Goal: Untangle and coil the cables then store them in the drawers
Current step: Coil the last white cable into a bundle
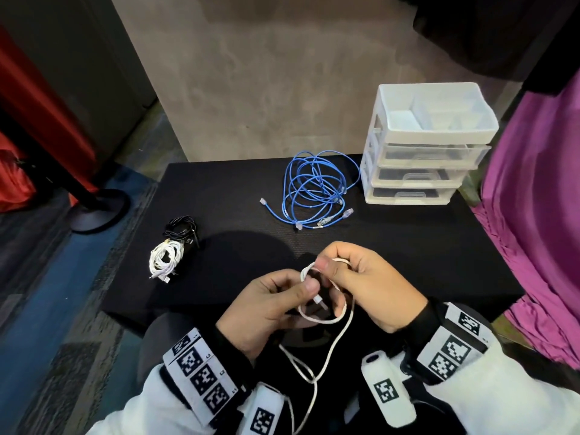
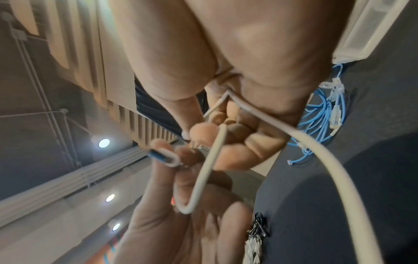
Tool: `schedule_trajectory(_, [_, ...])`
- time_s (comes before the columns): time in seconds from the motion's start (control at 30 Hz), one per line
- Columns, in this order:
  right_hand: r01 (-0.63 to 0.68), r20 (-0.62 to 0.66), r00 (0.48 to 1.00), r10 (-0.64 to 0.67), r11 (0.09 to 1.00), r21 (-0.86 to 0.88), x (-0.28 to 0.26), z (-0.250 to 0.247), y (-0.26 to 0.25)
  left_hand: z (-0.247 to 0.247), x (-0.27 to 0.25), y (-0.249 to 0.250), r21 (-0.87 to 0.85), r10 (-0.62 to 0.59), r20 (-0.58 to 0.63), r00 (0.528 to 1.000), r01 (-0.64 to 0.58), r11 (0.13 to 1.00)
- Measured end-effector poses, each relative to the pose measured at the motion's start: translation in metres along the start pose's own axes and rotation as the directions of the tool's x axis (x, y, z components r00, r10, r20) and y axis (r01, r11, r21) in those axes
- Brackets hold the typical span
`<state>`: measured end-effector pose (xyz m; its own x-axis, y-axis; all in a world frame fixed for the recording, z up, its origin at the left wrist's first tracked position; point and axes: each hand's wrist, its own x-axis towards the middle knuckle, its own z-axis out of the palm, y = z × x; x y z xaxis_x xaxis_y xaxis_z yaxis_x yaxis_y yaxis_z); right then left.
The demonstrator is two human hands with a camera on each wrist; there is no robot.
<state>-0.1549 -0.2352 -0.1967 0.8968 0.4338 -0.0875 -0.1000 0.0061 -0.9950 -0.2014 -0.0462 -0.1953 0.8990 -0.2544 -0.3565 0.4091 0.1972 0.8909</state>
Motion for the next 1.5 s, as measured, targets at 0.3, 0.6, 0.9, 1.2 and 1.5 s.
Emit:
schedule_trajectory(0.3, [0.083,-0.095,0.989,-0.109,0.965,-0.248,0.0,0.001,-0.005,-0.025,0.014,-0.015,0.733,0.447,-0.04,0.894,-0.278,0.62])
schedule_trajectory(0.6, [0.143,0.058,0.989,-0.135,0.975,-0.172,-0.005,0.004,-0.016,-0.001,-0.006,0.005,-0.152,-0.089,0.033,0.996,0.093,0.984])
schedule_trajectory(0.9, [0.14,0.146,0.98,-0.136,0.99,-0.018,-0.005,0.001,-0.023,0.002,-0.015,0.017,-0.39,-0.111,0.228,0.967,0.196,0.9])
schedule_trajectory(1.2, [0.075,0.068,0.995,-0.071,0.995,-0.067,-0.001,-0.002,-0.008,-0.004,-0.019,0.014,-0.302,-0.027,0.222,0.975,0.095,0.949])
schedule_trajectory(1.5, [0.035,0.005,0.999,-0.036,0.928,-0.371,-0.002,0.006,0.042,-0.008,-0.016,0.02,-0.496,0.107,-0.134,0.985,-0.16,0.853])
